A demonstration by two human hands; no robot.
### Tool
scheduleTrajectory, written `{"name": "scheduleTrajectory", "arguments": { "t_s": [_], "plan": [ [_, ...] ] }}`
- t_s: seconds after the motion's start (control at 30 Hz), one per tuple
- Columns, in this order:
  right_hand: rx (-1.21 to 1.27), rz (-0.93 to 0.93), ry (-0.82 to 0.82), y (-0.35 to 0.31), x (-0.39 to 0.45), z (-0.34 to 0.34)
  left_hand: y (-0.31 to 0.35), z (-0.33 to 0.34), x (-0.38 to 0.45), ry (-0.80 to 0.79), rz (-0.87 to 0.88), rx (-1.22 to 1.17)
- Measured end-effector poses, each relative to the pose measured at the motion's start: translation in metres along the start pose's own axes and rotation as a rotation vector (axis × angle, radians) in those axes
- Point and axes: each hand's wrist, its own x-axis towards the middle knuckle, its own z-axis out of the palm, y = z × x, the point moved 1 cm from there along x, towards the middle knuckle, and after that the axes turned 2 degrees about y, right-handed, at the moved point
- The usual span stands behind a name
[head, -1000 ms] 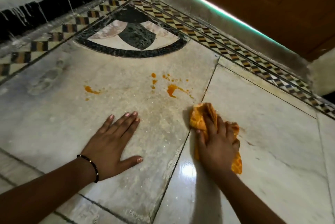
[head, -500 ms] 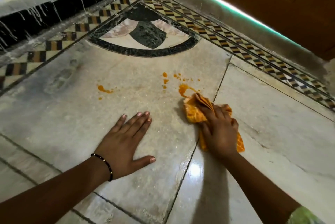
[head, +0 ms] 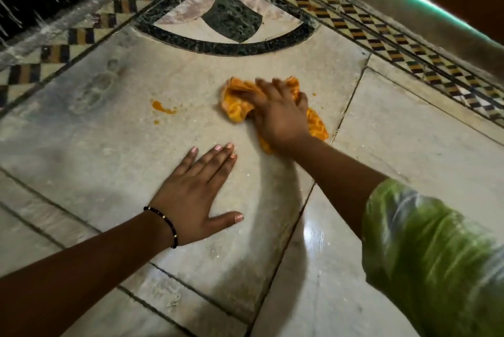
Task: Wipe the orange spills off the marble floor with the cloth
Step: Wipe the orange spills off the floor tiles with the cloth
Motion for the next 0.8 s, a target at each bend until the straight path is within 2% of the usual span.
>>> {"name": "scheduleTrajectory", "arguments": {
  "t_s": [0.1, 0.23, 0.33, 0.43, 0.5, 0.6, 0.67, 0.7, 0.73, 0.8],
  "plan": [
    [0.038, 0.167, 0.099, 0.027, 0.001, 0.002, -0.001, 0.001, 0.000, 0.005, 0.000, -0.009],
    [0.027, 0.296, 0.193, 0.042, -0.064, 0.011, -0.001, 0.001, 0.000, 0.008, 0.003, -0.023],
    [0.020, 0.160, 0.181, 0.027, -0.138, 0.016, -0.001, 0.000, -0.001, 0.000, 0.003, -0.042],
    [0.071, 0.031, 0.145, 0.047, -0.179, 0.013, -0.001, 0.000, -0.001, -0.004, 0.002, -0.039],
    [0.107, 0.144, 0.182, 0.071, -0.169, 0.008, -0.001, 0.000, 0.000, 0.002, -0.001, -0.043],
    [0.071, 0.499, 0.266, 0.087, -0.111, 0.005, 0.000, 0.000, 0.000, 0.000, -0.008, -0.046],
    [0.100, 0.748, 0.251, 0.087, -0.055, 0.001, 0.001, -0.001, 0.000, -0.002, -0.011, -0.042],
    [0.118, 0.796, 0.222, 0.083, -0.027, -0.001, 0.001, -0.001, 0.000, -0.007, -0.009, -0.038],
    [0.124, 0.767, 0.189, 0.076, -0.004, -0.001, 0.001, -0.001, 0.000, -0.009, -0.008, -0.035],
    [0.089, 0.549, 0.138, 0.056, 0.019, 0.002, 0.001, -0.002, 0.000, -0.004, -0.007, -0.038]
  ]
}}
